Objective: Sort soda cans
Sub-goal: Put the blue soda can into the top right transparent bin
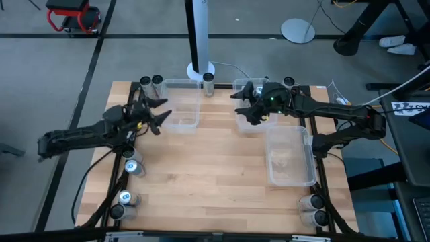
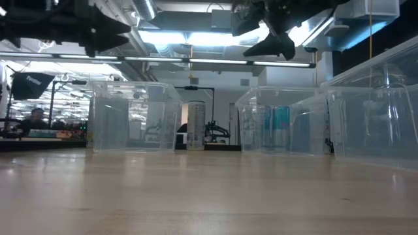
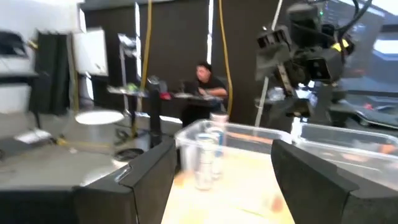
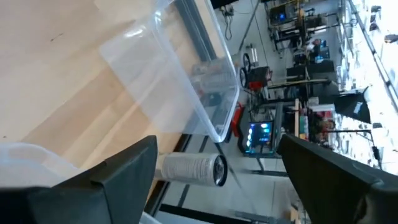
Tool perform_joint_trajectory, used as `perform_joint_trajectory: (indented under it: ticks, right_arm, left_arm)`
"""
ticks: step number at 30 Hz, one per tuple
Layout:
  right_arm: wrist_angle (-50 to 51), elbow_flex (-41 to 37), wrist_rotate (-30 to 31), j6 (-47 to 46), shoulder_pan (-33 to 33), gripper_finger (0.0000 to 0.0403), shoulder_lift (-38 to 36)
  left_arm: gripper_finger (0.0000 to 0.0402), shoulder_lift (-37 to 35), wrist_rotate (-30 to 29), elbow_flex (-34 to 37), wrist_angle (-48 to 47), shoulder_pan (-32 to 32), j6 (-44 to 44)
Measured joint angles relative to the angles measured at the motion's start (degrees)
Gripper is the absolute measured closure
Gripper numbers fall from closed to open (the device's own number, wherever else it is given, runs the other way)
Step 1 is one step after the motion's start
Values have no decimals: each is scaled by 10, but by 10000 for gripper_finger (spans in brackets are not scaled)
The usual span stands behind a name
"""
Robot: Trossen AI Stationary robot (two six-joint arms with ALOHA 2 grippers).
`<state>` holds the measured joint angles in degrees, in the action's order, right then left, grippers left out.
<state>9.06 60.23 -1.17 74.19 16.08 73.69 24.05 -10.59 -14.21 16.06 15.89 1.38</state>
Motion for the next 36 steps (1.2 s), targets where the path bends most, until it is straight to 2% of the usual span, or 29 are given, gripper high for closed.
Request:
perform_joint_trajectory:
  ticks: [7, 14, 18, 23, 30, 36]
  right_arm:
    - [-28, -5, -69, 15, -7, 63, 0]
    - [-86, -57, -59, 27, -23, 63, -5]
    - [-145, -88, -59, 24, -28, 63, -2]
    - [-207, -114, -64, 19, -33, 63, -2]
    - [-249, -120, -59, 9, -43, 63, -2]
    - [-263, -120, -47, 8, -80, 63, -2]
  left_arm:
    - [147, 126, -2, -90, -96, -76, 50]
    - [154, 224, -73, -240, -261, -154, 81]
    - [165, 265, -74, -341, -394, -187, 121]
    - [174, 295, -73, -442, -616, -228, 221]
    - [176, 302, 52, -472, -848, -262, 409]
    - [176, 309, 106, -471, -963, -313, 529]
